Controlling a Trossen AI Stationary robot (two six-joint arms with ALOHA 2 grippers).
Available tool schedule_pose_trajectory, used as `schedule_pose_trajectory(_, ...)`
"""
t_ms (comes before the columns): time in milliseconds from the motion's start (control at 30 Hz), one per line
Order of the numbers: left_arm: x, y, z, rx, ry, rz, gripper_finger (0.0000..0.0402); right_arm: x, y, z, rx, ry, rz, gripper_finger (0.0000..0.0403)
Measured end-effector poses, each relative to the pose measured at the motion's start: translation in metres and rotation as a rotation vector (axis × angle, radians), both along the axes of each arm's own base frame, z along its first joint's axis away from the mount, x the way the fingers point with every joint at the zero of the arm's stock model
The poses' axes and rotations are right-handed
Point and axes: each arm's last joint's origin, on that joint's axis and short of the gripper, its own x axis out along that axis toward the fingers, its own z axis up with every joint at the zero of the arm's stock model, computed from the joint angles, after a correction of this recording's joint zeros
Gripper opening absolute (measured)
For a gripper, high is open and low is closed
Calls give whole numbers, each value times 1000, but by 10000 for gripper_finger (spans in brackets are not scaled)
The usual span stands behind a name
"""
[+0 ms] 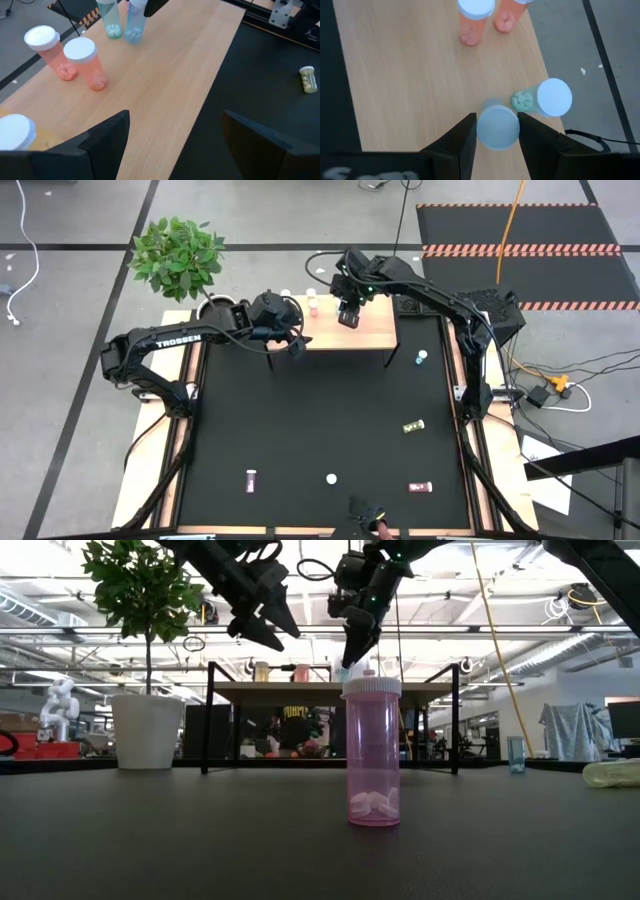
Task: Pick and place medicine bottles onto shelf by color
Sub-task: Put the bottom blue pill bottle on the shelf aligned with the other blue pill bottle
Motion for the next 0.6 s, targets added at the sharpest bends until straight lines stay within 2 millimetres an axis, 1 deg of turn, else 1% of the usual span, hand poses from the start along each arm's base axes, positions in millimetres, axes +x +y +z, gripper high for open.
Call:
schedule_pose_trajectory(200, 0, 0, 0, -4, -2, 4, 312, -2, -1, -1, 8, 5, -6, 134)
schedule_pose_trajectory(333, 0, 0, 0, -4, -2, 5, 312, -1, 0, 0, 46, -18, 8, 134)
schedule_pose_trajectory(600, 0, 0, 0, -14, -6, 14, 312, -1, 0, 0, 45, -17, 6, 134)
